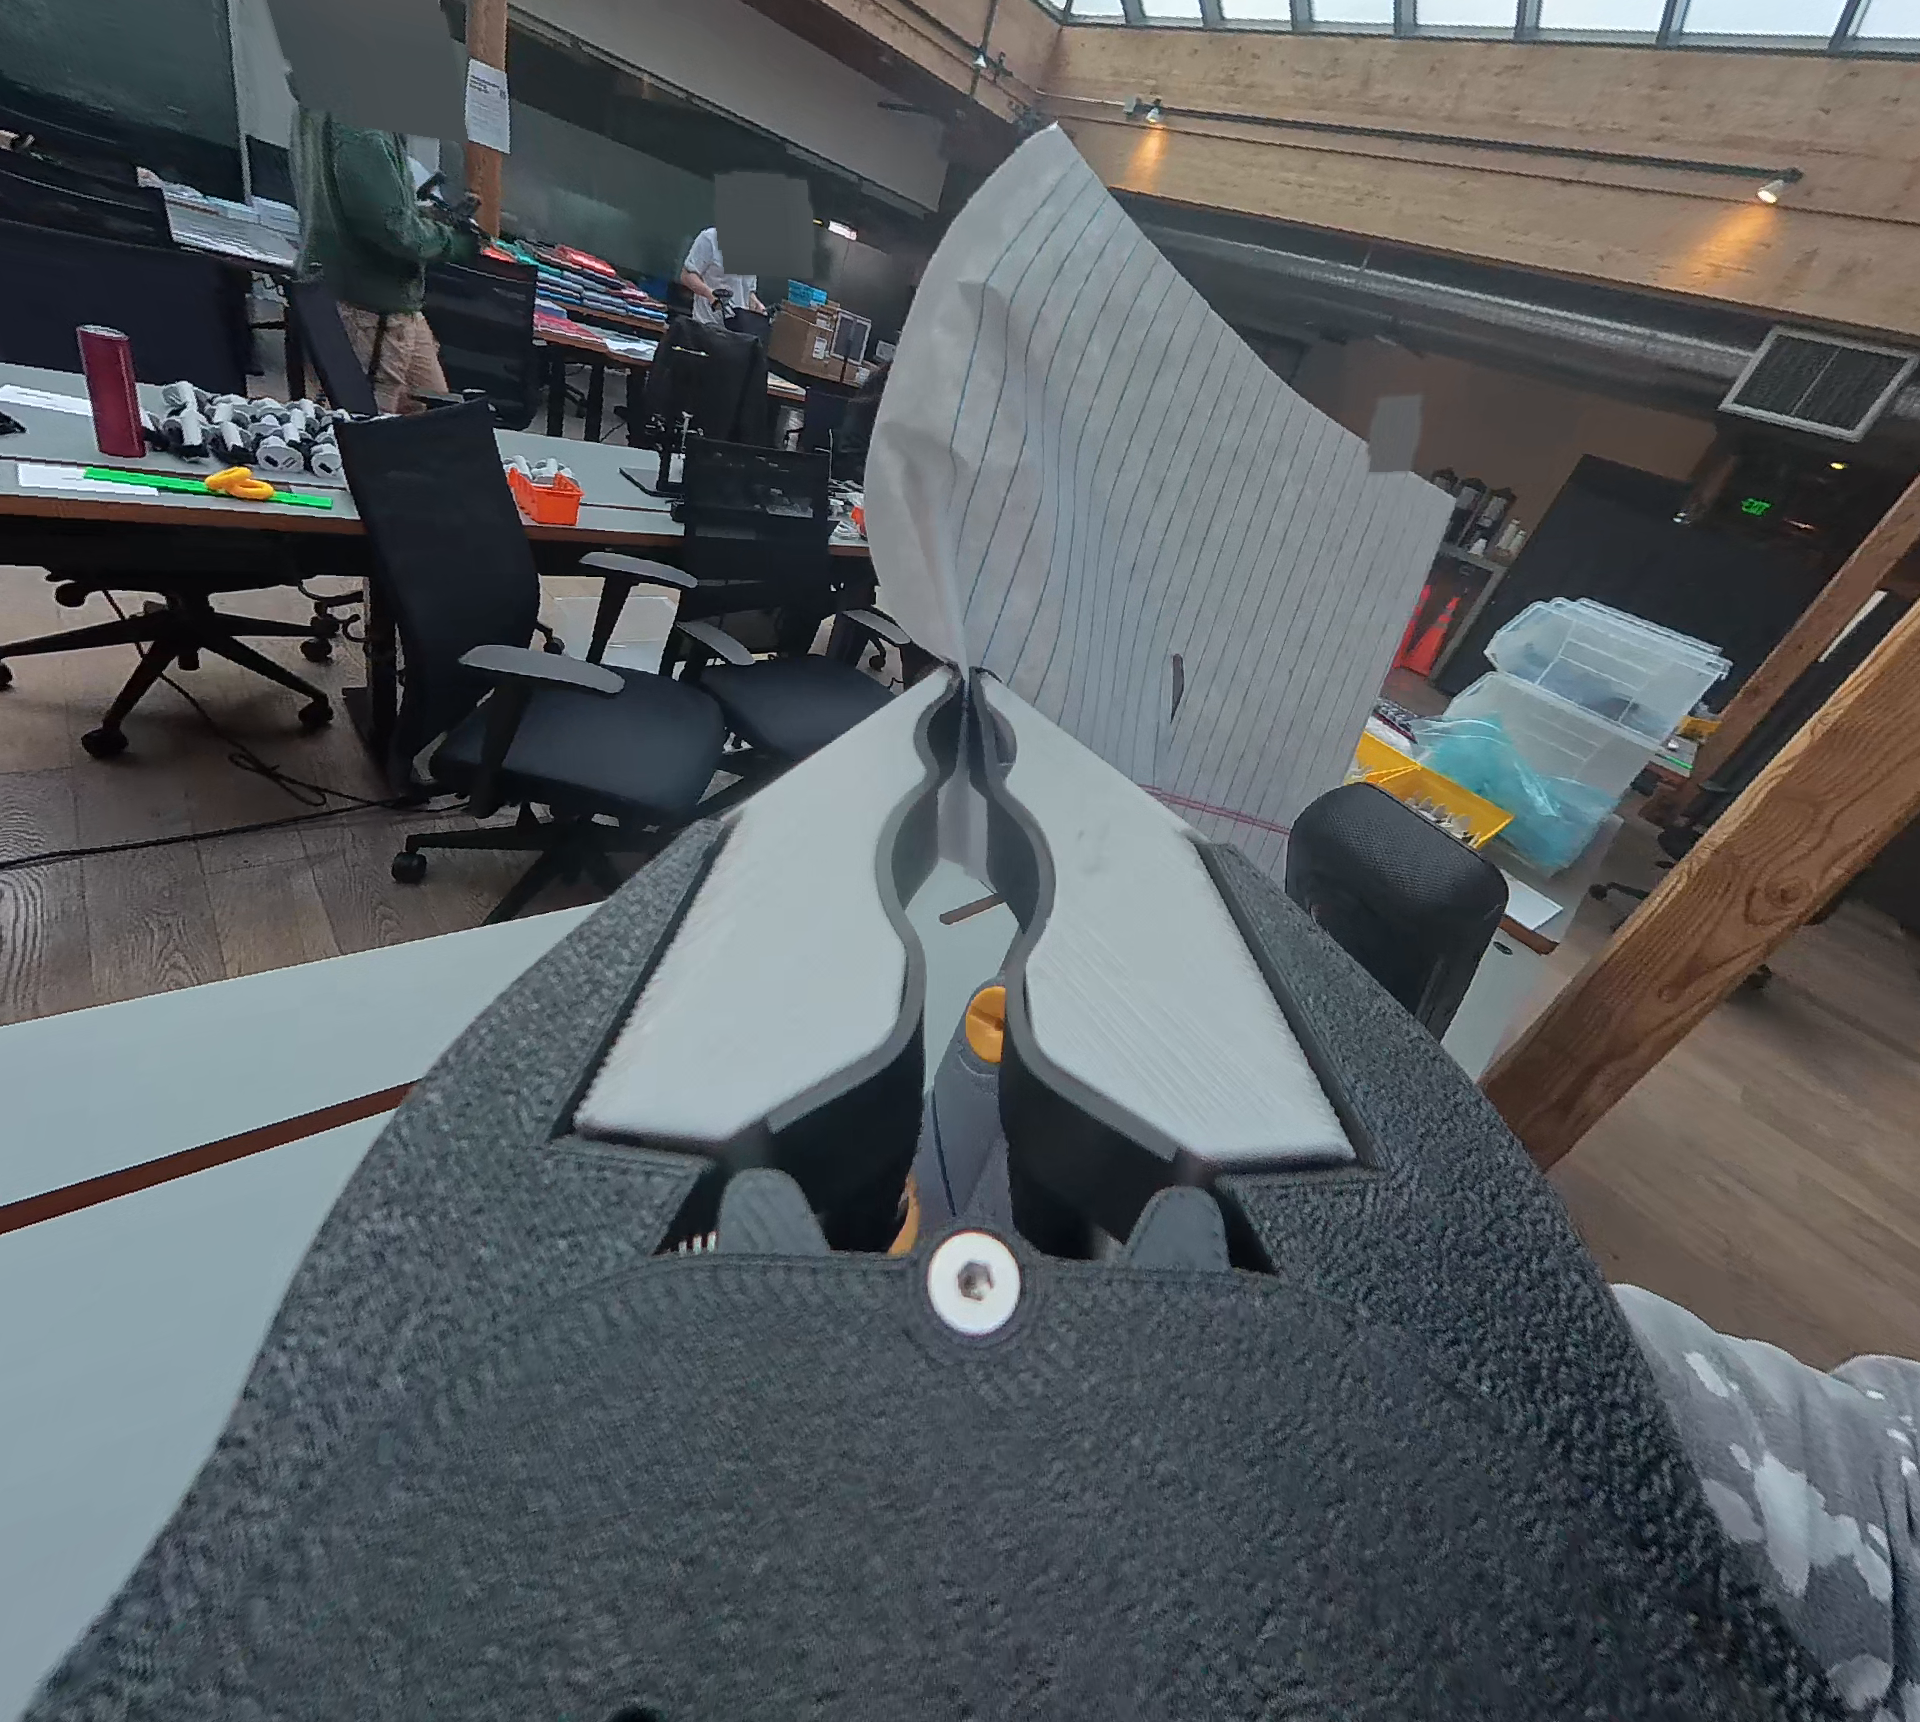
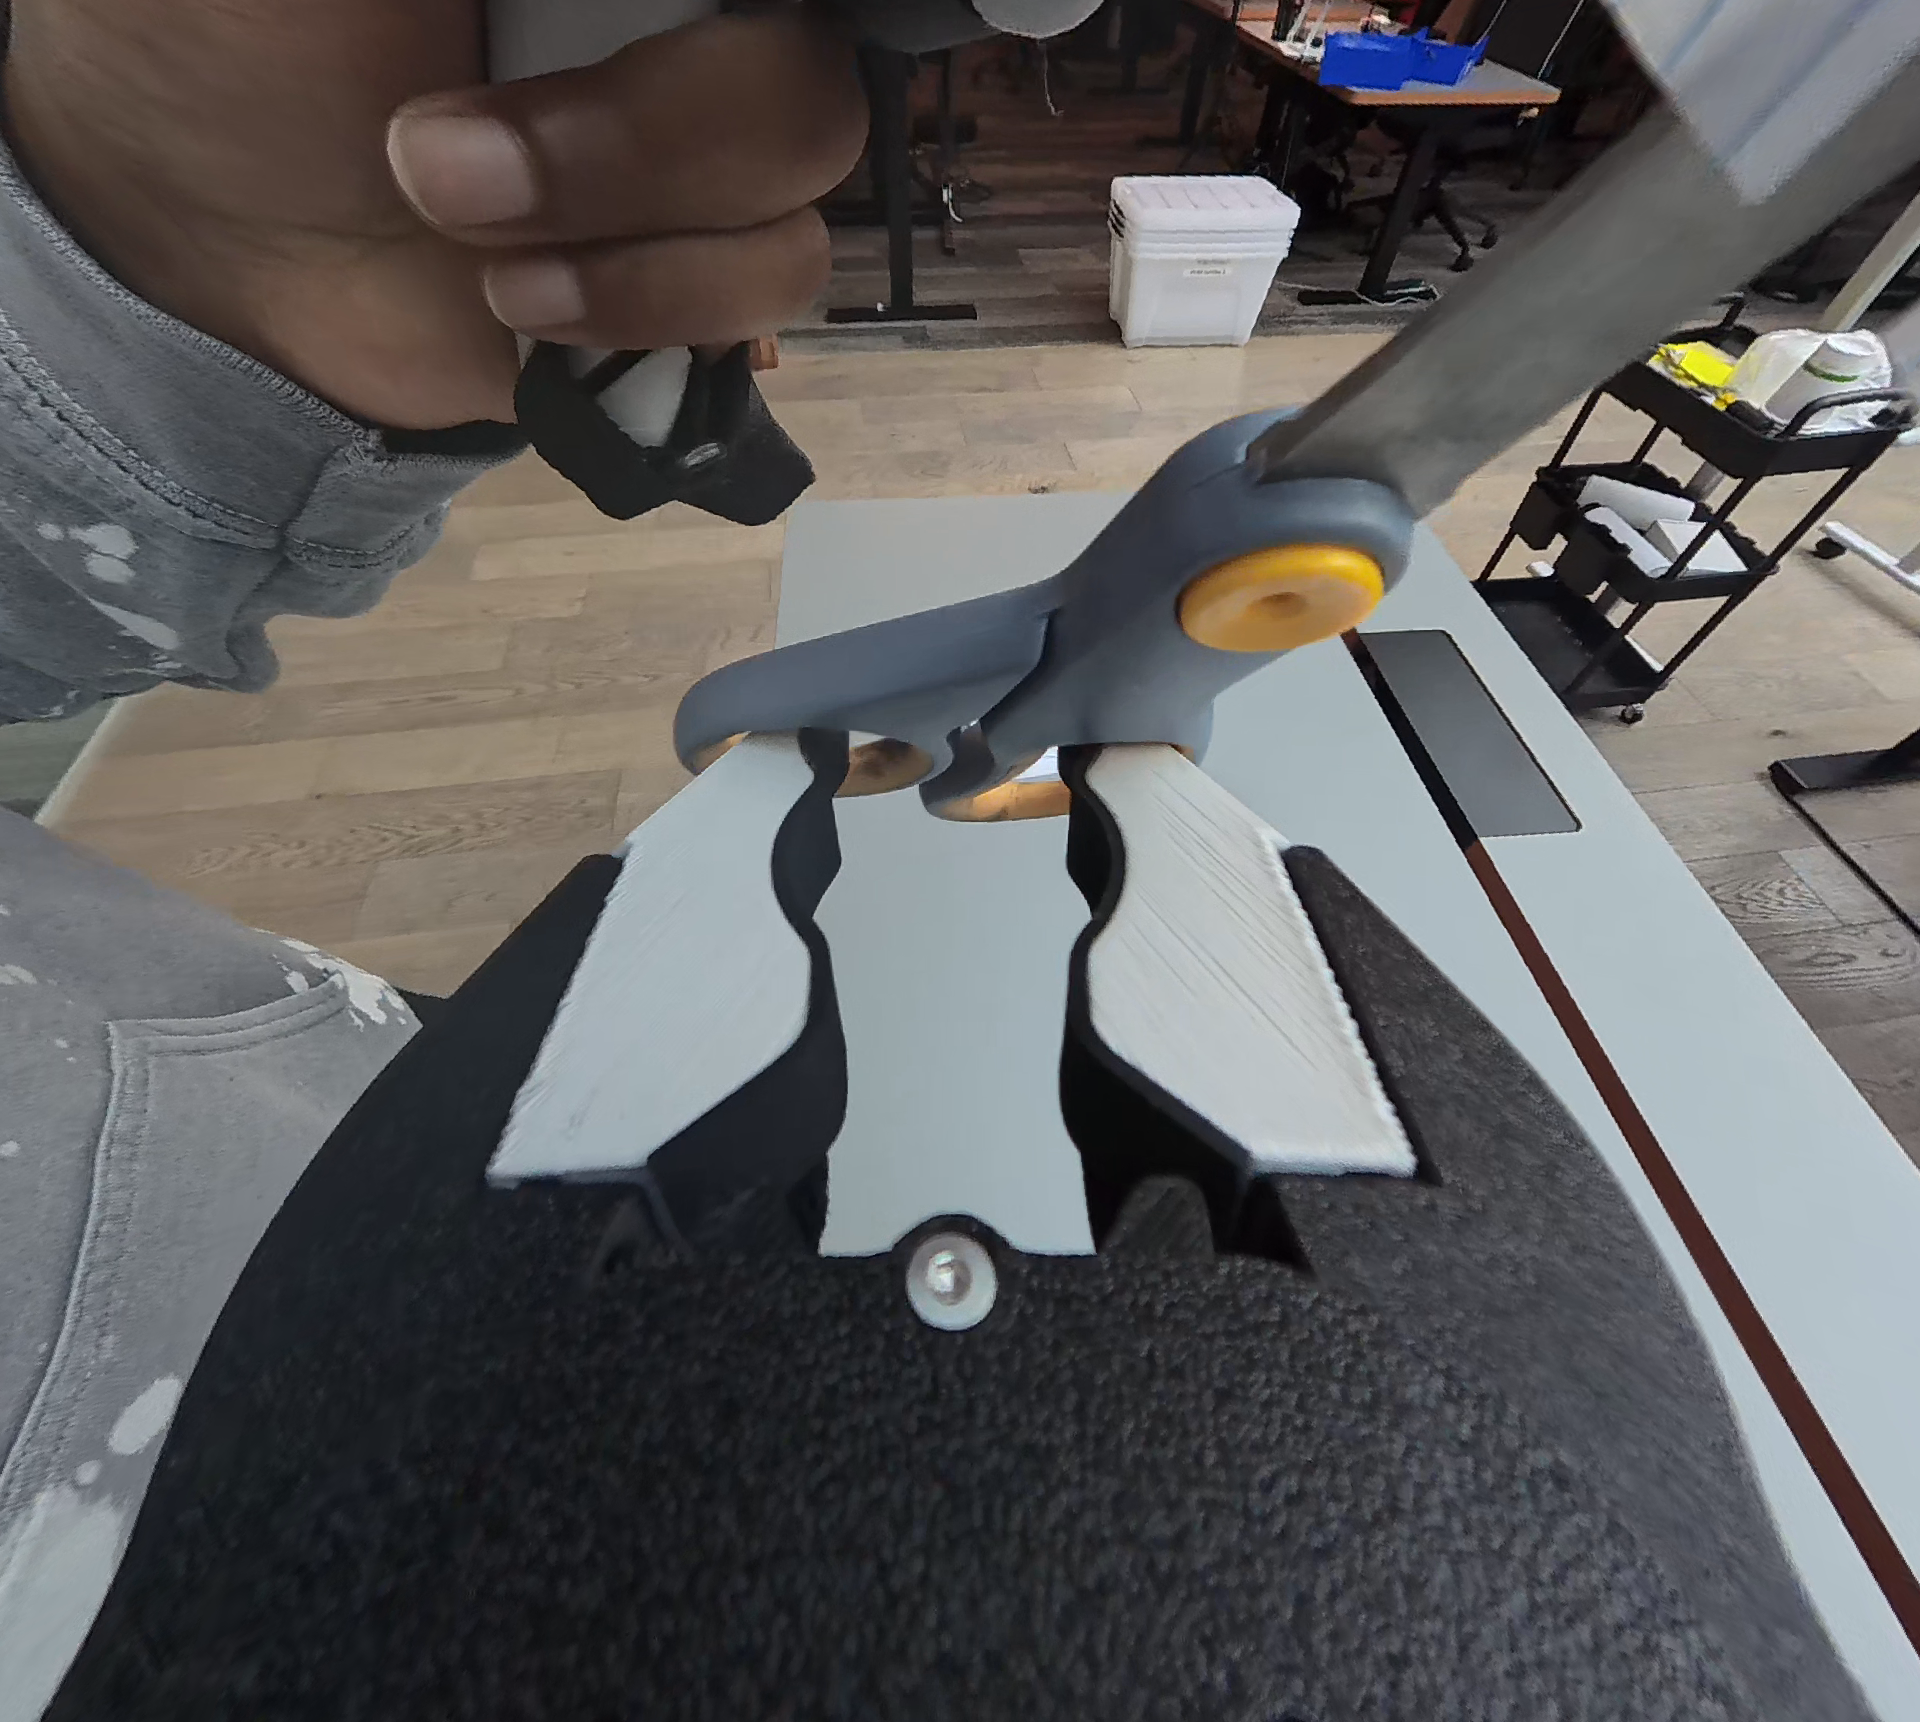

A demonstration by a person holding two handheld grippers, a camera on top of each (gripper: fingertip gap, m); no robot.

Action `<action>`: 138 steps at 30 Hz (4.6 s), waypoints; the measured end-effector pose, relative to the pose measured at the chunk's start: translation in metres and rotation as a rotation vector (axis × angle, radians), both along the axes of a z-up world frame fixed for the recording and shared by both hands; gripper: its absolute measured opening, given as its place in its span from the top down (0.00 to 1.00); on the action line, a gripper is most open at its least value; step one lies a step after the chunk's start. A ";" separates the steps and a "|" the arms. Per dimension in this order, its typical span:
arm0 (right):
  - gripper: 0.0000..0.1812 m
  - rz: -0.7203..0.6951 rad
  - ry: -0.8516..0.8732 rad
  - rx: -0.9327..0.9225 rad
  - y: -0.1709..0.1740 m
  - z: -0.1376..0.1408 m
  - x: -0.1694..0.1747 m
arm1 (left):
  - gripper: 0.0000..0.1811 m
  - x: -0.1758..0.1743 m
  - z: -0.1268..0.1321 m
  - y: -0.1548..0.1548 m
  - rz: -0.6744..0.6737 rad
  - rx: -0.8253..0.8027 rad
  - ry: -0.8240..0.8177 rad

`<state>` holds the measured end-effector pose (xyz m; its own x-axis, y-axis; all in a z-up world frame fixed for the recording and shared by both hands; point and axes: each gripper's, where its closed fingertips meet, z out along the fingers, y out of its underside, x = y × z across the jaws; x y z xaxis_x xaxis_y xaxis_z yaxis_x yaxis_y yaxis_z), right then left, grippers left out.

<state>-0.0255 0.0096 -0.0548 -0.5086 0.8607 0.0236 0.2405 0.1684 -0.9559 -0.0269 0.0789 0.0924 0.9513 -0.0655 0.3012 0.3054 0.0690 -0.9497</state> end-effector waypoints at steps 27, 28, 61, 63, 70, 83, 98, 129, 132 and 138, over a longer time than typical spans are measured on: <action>0.63 0.038 0.208 -0.064 -0.011 0.029 0.006 | 1.00 0.016 0.033 -0.004 -0.026 0.016 0.142; 0.62 0.042 0.202 -0.061 -0.010 0.028 0.007 | 1.00 0.015 0.031 -0.004 -0.024 0.012 0.152; 0.59 -0.060 -0.052 -0.032 0.005 -0.022 -0.002 | 1.00 -0.005 -0.046 -0.010 0.084 -0.266 0.377; 0.60 -0.061 -0.048 -0.051 0.006 -0.020 -0.002 | 1.00 -0.005 -0.048 -0.012 0.077 -0.271 0.380; 0.65 -0.070 -0.035 -0.060 0.009 -0.018 -0.001 | 1.00 -0.003 -0.057 -0.012 0.057 -0.289 0.381; 0.77 -0.048 0.009 -0.145 0.008 -0.012 0.003 | 1.00 -0.006 -0.059 -0.013 0.053 -0.285 0.361; 0.87 -0.054 0.005 -0.148 0.013 -0.022 0.014 | 1.00 -0.020 -0.054 -0.018 0.058 -0.251 0.288; 0.76 0.006 0.259 -0.233 0.008 0.011 0.007 | 1.00 0.009 -0.031 -0.021 -0.078 -0.170 0.283; 0.76 0.017 0.365 -0.252 0.009 0.028 0.011 | 1.00 0.017 -0.016 -0.025 -0.094 -0.136 0.294; 0.76 0.078 0.479 -0.378 0.006 0.054 0.023 | 1.00 0.026 0.008 -0.031 -0.102 -0.088 0.328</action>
